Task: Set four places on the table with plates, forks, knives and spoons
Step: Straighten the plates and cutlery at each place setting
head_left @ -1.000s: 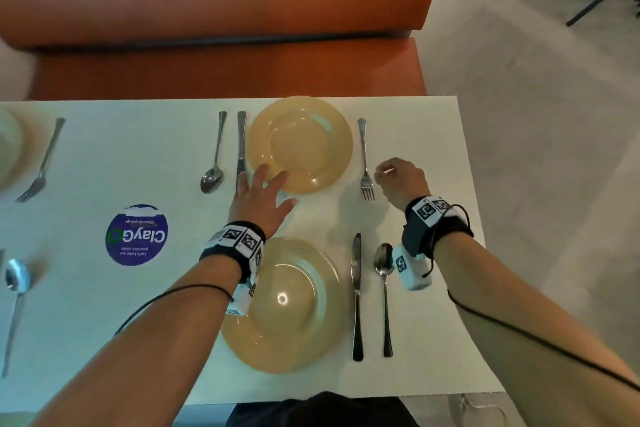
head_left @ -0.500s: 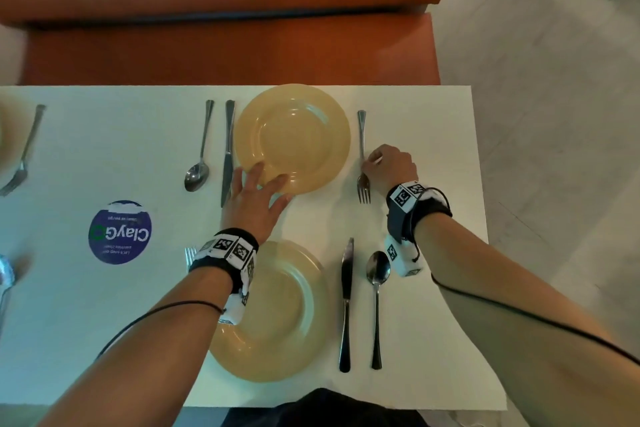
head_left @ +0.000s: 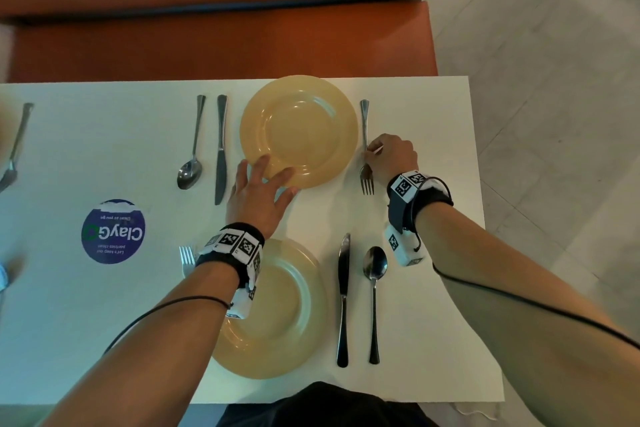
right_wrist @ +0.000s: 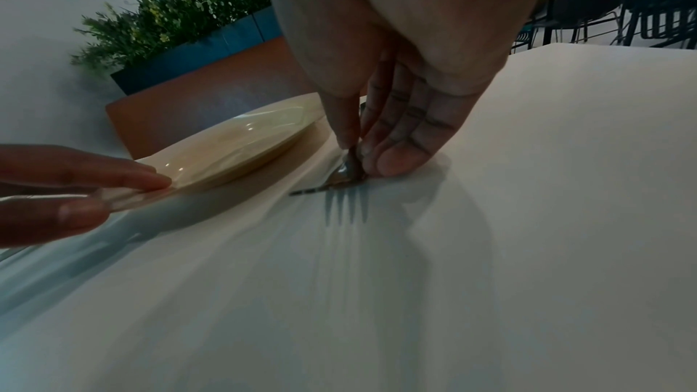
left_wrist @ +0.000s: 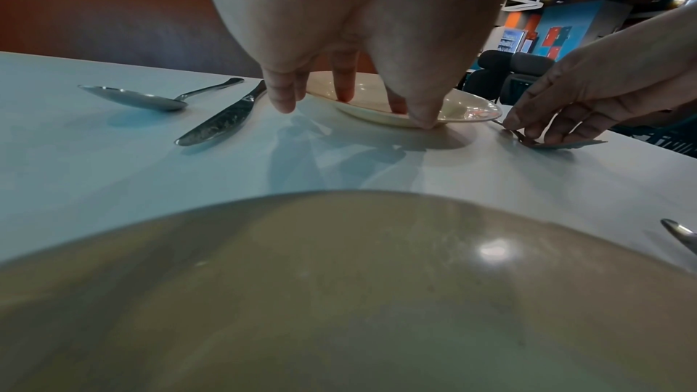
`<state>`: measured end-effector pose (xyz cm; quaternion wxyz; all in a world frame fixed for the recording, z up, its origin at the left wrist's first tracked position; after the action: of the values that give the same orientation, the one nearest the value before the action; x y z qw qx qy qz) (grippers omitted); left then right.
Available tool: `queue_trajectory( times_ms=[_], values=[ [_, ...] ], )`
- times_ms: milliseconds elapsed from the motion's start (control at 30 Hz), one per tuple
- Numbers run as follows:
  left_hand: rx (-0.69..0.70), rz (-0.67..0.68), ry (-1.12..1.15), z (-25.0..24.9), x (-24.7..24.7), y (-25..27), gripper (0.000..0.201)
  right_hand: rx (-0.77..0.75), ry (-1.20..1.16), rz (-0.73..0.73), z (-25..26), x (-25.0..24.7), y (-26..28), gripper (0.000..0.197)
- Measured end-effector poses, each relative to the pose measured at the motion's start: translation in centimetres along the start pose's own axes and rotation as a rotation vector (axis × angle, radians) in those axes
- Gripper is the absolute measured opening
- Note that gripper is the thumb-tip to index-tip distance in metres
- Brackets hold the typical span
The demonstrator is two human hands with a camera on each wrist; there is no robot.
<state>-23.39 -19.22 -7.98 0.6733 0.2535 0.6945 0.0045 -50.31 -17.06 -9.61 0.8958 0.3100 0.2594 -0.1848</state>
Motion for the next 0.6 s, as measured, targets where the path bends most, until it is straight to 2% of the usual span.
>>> queue_trajectory(
  times_ms=[600],
  values=[
    [0.029,0.008,-0.062,0.52,-0.05,0.06,0.047,0.007,-0.014,0.016,-0.22,-0.05,0.25,0.017]
  ],
)
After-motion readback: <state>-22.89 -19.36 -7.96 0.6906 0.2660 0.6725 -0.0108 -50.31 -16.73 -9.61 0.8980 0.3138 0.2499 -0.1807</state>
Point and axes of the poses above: each hand's wrist, its own y-axis away from the middle knuckle, its own x-axis out of the palm, z = x × y, the point moved 7 cm from there along -y, towards the middle knuckle, and after that the axes turned 15 degrees about -y, right-handed, at the moved point
